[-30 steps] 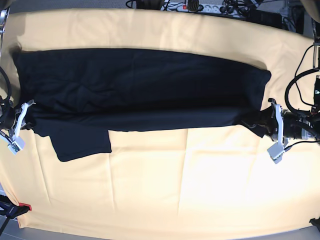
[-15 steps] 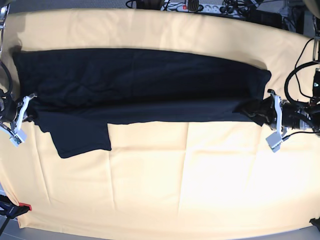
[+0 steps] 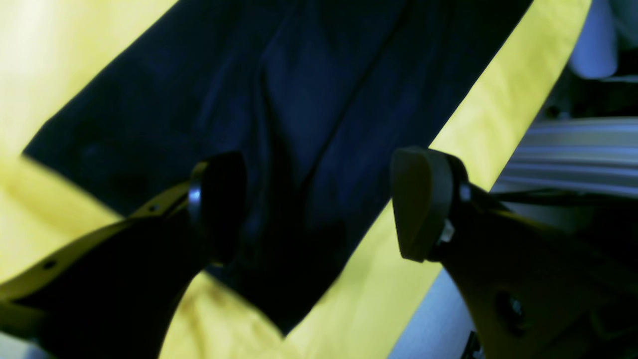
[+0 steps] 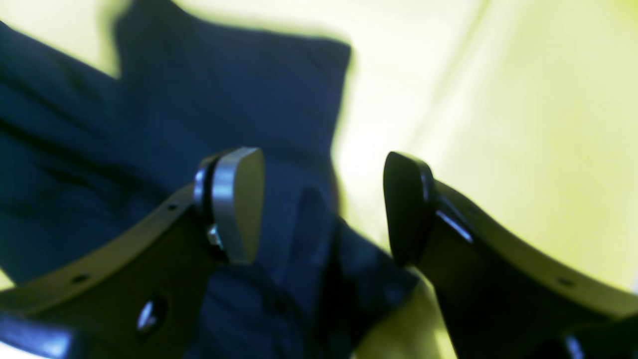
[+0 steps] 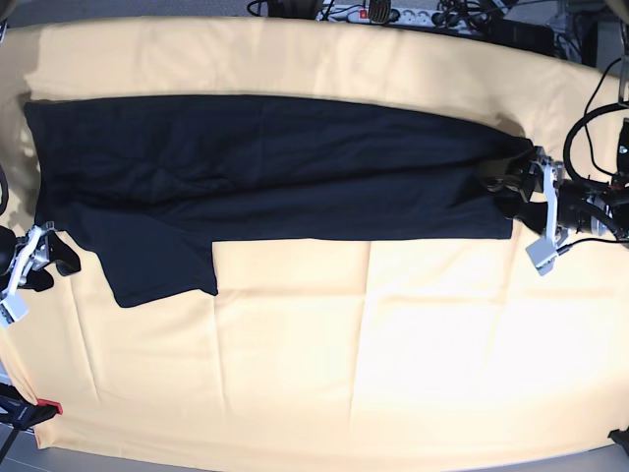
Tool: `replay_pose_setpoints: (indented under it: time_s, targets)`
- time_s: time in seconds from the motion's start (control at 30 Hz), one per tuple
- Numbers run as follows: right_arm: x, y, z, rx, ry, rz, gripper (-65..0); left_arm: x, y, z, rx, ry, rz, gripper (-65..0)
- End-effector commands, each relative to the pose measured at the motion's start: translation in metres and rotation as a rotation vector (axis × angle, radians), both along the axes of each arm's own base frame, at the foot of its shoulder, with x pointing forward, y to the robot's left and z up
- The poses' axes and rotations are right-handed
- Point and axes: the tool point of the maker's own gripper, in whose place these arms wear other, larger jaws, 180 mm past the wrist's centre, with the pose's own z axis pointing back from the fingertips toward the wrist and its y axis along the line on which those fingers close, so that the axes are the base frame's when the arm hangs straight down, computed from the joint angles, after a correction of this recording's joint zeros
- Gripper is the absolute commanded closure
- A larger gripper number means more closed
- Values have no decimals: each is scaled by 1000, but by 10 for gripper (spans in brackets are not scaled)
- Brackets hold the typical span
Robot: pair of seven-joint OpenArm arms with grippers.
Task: Fold the T-shirt properly
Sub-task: 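Fold the grasped side edge over the shirt body with both grippers, then grasp the sleeve end with the right gripper and fold it onto the strip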
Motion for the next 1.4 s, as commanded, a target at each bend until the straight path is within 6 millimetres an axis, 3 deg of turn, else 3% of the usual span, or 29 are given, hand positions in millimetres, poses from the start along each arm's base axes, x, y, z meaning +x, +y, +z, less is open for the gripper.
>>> replay_pose_setpoints:
  time_s: [0.0, 0.17, 0.3, 0.4, 0.53, 0.87, 1.3, 1.37]
  targets:
    - [9, 3, 17, 23, -65, 4, -399, 9, 4, 16, -11, -47, 4, -471]
    - [25, 13, -13, -23, -95, -85, -399, 14, 0, 21, -43, -71, 22, -471]
    - [39, 1, -40, -100, -114, -263, -399, 14, 0, 20, -42, -71, 22, -471]
    - [41, -10, -60, -139, -93, -367, -399, 14, 0, 20, -42, -71, 22, -471]
    - [38, -9, -83, -81, -26, -409, -399, 14, 0, 20, -43, -71, 22, -471]
    - [57, 0, -89, 117, 43, -403, -399, 14, 0, 20, -43, -70, 22, -471]
    - [57, 53, -82, 281, 42, -204, -387, 15, -1, 21, -50, -75, 25, -471]
    - [56, 61, -82, 289, 36, -173, -361, 15, -2, 21, -53, -75, 24, -471]
